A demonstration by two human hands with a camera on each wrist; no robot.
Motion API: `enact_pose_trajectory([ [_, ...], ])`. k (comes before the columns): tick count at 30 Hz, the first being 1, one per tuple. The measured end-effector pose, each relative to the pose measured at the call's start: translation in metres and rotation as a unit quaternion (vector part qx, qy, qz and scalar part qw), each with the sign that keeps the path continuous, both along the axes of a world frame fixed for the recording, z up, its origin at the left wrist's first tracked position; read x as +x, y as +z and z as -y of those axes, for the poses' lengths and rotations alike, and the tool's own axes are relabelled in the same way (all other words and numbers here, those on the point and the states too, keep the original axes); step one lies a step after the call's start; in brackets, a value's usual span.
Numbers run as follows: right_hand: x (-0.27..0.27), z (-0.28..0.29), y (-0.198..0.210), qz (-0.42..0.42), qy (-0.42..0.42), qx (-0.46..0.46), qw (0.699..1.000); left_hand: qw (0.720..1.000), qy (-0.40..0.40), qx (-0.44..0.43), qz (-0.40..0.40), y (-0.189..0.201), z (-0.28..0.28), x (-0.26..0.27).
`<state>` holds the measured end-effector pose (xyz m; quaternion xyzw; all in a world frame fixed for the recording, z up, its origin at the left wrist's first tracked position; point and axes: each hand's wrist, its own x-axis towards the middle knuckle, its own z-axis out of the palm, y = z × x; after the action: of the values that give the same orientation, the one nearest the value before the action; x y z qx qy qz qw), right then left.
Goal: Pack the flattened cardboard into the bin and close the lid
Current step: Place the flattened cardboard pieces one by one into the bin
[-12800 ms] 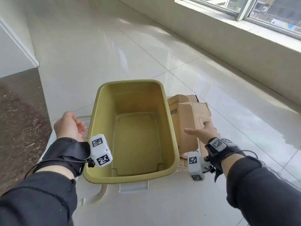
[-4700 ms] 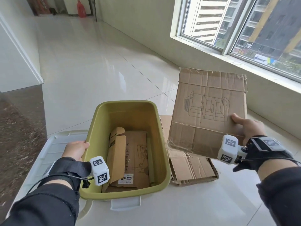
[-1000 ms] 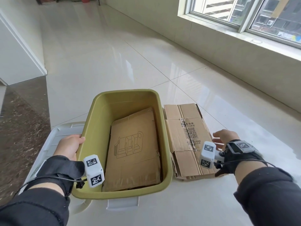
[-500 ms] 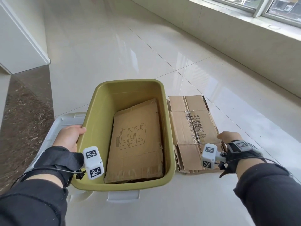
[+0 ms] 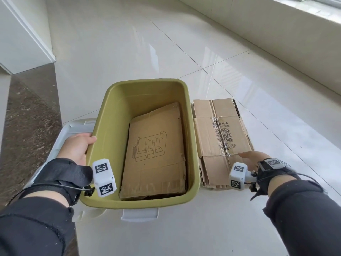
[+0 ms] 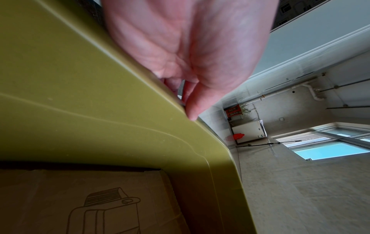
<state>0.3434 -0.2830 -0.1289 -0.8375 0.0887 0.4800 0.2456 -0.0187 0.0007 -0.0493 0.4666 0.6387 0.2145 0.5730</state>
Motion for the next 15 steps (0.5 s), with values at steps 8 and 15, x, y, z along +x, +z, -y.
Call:
enact_pose_trajectory([
  [8,0.001,-0.006,-0.015,0.125,0.085,-0.065,0.986,1.000,0.009,0.006,0.018,0.002,0.004,0.003],
  [15,0.004,0.003,-0.031,0.075,0.085,-0.030,0.993,1.000,0.014,0.010,0.018,0.002,0.005,0.002],
])
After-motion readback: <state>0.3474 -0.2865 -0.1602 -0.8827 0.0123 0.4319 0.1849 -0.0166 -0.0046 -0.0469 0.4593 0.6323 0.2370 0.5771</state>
